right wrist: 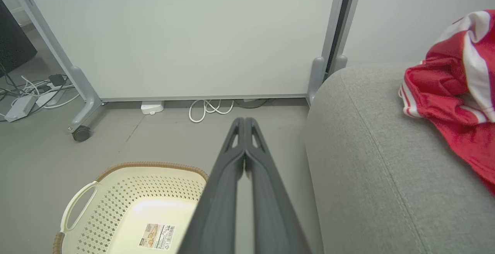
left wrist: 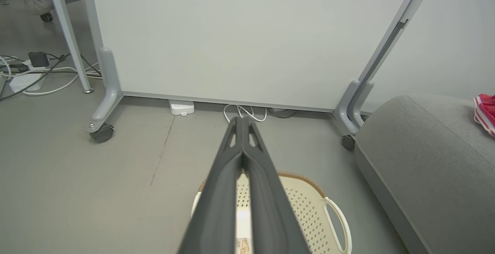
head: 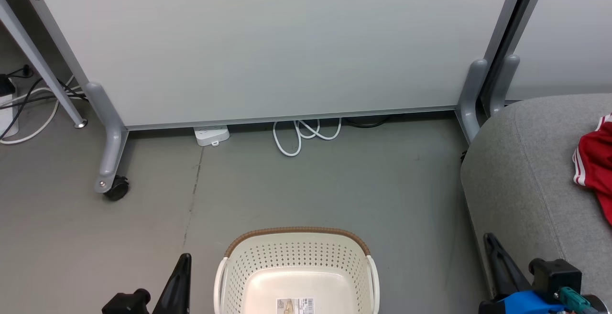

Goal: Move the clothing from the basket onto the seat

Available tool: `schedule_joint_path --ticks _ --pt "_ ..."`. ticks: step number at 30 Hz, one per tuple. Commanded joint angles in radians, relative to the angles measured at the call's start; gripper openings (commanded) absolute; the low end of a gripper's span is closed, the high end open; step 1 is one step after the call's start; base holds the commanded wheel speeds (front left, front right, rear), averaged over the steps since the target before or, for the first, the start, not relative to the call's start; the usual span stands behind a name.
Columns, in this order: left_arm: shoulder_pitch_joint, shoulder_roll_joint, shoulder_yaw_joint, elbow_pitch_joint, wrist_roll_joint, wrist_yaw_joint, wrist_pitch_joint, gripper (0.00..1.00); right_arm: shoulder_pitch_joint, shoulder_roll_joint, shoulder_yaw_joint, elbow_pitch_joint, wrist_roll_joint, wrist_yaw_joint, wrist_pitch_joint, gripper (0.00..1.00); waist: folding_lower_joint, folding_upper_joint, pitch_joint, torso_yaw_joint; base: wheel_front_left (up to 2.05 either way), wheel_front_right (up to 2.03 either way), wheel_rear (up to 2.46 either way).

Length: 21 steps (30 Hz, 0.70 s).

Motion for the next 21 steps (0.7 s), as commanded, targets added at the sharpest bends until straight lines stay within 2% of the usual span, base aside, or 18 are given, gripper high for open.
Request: schedule_joint_path --ticks 1,21 --pt "0.001 -0.001 0.000 0.003 -0.005 0.000 0.001 0.00 0.000 0.000 0.000 0.005 0.006 0.000 0.001 0.00 0.0000 0.0000 0.000 0.000 0.00 0.00 0.00" --pt "-0.017 0.000 0.049 -0.027 -0.326 -0.001 0.087 0.00 -0.046 0.000 -0.013 0.042 0.381 0.000 0.034 0.00 0.0000 0.0000 -0.004 -0.013 0.00 0.00 0.00"
